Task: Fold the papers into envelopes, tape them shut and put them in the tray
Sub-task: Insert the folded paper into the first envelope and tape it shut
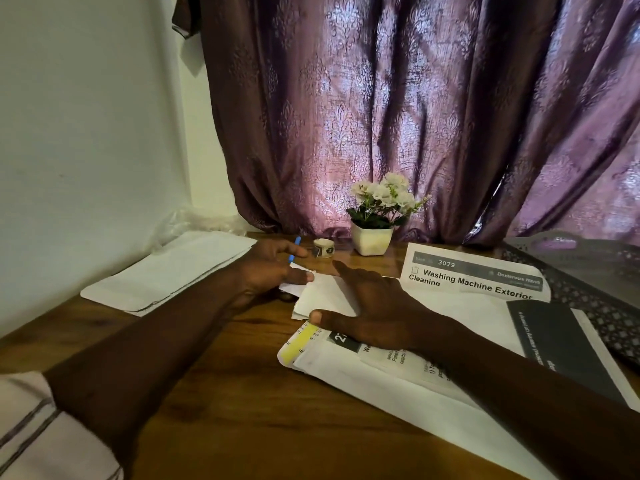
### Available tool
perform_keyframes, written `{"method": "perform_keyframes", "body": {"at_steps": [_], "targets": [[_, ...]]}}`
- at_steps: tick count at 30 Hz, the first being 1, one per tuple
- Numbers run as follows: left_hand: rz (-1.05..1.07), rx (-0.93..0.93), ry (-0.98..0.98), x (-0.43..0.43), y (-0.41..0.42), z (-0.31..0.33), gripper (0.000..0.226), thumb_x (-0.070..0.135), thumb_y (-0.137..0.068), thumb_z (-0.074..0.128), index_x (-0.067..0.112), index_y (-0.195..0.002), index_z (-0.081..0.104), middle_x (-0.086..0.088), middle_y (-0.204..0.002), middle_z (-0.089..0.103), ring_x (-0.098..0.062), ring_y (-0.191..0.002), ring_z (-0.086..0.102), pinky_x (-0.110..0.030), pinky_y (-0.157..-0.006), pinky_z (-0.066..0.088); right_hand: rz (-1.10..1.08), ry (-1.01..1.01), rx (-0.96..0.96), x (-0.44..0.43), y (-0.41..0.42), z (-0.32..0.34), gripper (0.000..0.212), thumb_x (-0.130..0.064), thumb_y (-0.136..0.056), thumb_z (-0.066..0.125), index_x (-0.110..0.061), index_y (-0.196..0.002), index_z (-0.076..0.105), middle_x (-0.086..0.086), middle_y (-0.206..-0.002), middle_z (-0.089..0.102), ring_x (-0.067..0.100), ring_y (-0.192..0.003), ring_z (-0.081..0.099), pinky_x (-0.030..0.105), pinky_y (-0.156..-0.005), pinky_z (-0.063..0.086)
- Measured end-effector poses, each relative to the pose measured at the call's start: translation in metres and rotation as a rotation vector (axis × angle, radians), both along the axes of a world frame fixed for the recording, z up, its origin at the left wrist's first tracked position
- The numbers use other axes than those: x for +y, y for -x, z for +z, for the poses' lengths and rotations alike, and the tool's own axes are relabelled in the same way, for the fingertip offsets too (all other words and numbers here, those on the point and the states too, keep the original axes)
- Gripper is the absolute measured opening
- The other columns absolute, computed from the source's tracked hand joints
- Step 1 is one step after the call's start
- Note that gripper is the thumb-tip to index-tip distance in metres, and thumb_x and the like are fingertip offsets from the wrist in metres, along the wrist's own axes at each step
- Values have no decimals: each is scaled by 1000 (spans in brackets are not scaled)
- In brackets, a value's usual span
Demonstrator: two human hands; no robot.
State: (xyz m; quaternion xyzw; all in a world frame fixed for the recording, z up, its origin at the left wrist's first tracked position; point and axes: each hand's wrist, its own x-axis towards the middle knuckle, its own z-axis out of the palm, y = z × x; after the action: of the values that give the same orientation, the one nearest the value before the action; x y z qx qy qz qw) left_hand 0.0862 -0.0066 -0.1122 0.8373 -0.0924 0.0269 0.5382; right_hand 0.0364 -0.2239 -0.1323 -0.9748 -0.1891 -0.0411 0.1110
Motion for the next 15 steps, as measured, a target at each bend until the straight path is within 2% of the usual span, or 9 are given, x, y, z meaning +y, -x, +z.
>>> {"method": "perform_keyframes", "body": {"at_steps": [3,5,7,11,14,15], "targets": [[92,-123,-135,-12,0,1,34,24,-75,89,23,-104,72,-2,-114,70,-24,-105,66,-40,-97,55,5,-43,-28,0,-1,-2,121,-102,-67,32,-34,-163,3,-1,-171,22,28,-154,27,54,-124,23],[149,-163,-129,-12,1,9,26,36,-79,85,22,-99,74,3,-106,71,-19,-101,65,-37,-94,54,9,-55,-40,0,-1,-3,119,-100,-69,35,-34,-163,2,-1,-171,21,28,-155,25,53,-125,21],[193,-191,-153,-8,4,14,29,41,-78,85,21,-96,74,8,-98,70,-15,-96,64,-31,-84,52,17,-68,-53,1,0,-3,118,-100,-70,36,-35,-163,1,-2,-172,18,27,-156,22,54,-124,18],[186,-282,-241,-12,16,14,39,42,-68,92,24,-96,71,16,-92,63,-6,-85,59,-22,-68,45,41,-53,-148,5,2,-3,117,-96,-74,36,-28,-164,5,0,-171,20,25,-155,21,51,-124,16],[173,-339,-257,-17,18,12,43,35,-66,94,26,-101,72,11,-103,67,-9,-89,61,-16,-66,42,57,-55,-209,6,3,-3,116,-93,-78,40,-24,-165,6,1,-171,22,23,-155,22,49,-125,17],[176,-337,-236,-19,18,13,40,34,-68,93,26,-101,72,9,-105,69,-9,-89,64,-17,-68,46,62,-67,-224,6,3,-2,115,-92,-79,41,-24,-165,6,0,-171,22,22,-155,23,49,-125,18]]}}
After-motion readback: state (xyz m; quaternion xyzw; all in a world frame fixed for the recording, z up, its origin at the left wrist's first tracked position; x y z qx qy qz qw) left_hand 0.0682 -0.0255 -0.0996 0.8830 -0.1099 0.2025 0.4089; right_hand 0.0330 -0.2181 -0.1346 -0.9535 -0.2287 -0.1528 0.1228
